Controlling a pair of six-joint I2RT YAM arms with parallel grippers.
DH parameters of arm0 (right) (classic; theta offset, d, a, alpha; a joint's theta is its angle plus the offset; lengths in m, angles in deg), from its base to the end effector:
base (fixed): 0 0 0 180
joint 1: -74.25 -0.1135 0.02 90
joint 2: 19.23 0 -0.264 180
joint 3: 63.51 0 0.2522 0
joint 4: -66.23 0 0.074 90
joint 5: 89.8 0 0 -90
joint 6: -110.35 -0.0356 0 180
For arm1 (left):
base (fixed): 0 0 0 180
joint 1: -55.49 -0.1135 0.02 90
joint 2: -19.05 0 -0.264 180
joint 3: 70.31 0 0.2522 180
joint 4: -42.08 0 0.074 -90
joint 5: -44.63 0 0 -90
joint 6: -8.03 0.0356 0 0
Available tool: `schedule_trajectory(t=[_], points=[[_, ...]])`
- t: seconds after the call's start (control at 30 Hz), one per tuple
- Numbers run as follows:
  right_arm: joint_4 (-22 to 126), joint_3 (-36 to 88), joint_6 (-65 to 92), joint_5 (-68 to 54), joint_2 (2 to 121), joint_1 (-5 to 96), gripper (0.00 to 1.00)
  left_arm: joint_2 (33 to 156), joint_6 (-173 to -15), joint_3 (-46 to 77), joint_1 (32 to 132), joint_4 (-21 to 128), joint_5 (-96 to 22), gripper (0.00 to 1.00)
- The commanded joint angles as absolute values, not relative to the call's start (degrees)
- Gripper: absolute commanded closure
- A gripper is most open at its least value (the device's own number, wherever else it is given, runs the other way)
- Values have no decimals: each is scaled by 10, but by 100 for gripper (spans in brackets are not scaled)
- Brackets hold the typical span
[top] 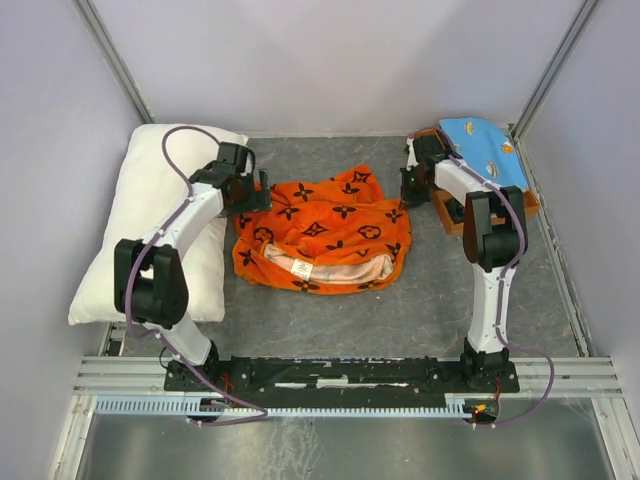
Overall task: Remove the pillowcase from the pillow
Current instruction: Fold the pillowcase at the center of the board.
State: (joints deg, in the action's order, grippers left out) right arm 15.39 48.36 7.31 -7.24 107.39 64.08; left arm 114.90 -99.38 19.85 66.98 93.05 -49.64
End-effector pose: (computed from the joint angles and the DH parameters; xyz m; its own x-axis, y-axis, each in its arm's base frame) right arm 0.4584 0.0869 0.1616 -0.9246 0.0614 -0.3760 -0.0196 0.9779 0.2081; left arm 0.3514 -0.0687 0.2596 -0.8286 -0.1360 -0.5430 -0.0937 0.9900 -0.1051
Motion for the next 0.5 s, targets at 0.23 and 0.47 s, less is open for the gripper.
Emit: schedule_trajectory(t=[0.23,0.47], points=[[304,306,-88,-6,732,685,99,1250,-1055,224,726,914,-523,1],[338,247,-129,-61,650,687,99,1252,-1073,203,738,863,-525,1]])
